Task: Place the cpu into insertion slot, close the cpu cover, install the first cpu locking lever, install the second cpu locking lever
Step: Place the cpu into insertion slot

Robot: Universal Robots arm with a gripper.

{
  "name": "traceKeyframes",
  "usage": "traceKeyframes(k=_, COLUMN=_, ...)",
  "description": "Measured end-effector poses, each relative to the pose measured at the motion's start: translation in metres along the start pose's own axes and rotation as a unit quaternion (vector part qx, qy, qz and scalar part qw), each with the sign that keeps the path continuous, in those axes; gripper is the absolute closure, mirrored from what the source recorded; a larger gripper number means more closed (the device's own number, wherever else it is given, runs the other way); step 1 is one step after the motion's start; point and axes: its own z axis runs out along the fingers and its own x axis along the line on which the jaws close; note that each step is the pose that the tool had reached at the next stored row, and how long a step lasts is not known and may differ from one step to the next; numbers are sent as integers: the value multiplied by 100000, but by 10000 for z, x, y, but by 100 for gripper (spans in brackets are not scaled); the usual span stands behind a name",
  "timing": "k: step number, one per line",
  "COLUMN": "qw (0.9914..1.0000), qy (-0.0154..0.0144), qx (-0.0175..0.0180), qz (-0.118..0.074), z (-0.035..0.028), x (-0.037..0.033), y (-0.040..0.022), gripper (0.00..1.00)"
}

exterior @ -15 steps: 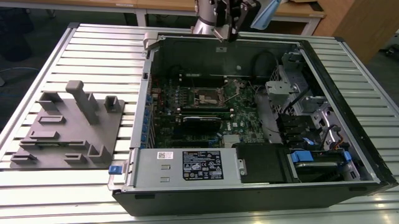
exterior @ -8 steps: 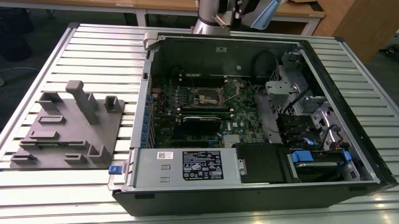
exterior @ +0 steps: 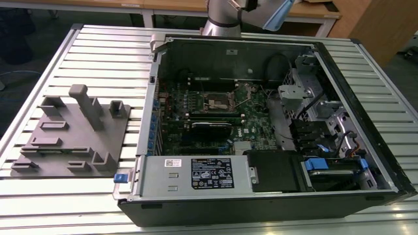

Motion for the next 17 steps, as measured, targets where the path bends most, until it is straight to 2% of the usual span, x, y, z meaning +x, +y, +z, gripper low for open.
traceKeyframes(k=14, qw=100000, qy=137, qx=-68, qz=11, z=-632, x=41, y=76, gripper=46)
traceKeyframes(k=15, qw=100000, qy=145, qx=-68, qz=10, z=-646, x=42, y=78, gripper=46)
traceKeyframes(k=17, qw=100000, qy=75, qx=-179, qz=-9, z=-621, x=41, y=75, gripper=46)
